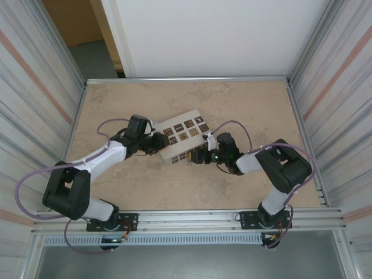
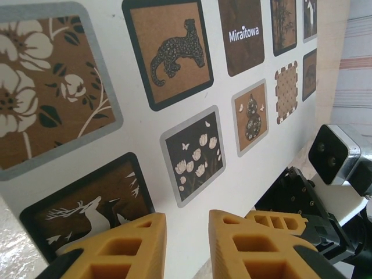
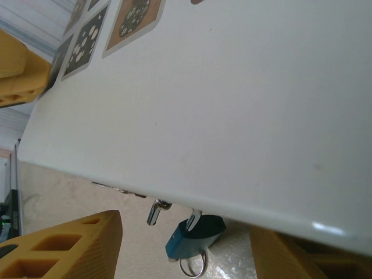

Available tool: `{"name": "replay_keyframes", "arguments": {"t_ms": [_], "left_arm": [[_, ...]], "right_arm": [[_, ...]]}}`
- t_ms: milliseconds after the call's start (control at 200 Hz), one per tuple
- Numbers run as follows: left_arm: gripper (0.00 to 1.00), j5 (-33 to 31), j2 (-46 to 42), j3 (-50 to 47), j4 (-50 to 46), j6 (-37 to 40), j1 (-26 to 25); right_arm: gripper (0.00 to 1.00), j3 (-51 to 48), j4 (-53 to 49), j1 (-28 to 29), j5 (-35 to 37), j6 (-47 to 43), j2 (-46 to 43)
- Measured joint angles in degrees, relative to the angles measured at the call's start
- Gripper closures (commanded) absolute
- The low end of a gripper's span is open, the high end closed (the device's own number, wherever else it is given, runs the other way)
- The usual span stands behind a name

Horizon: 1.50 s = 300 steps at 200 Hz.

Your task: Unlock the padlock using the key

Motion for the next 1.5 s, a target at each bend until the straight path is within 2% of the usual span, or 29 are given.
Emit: {"name": "replay_keyframes", "arguments": {"t_ms": [736, 902, 1303, 1503], "left_arm": [[0.82, -0.46, 0.83, 0.0, 0.04, -0.04, 0.0], [0.82, -0.59, 0.83, 0.0, 0.02, -0.04, 0.0], [0.82, -0.61, 0.85, 0.0, 0.02, -0.04, 0.0], [0.83, -0.59, 0.94, 0.0, 0.02, -0.04, 0.0]], "right_arm": [[0.46, 0.61, 10.51, -0.02, -7.41, 2.03, 6.27], [0.54, 0.57, 12.9, -0.09, -8.28, 3.1, 6.99], [0.63, -1.29, 14.93, -1.11, -9.33, 3.08, 6.99], [0.74, -1.33, 14.1, -1.38, -9.31, 2.95, 6.97]]}}
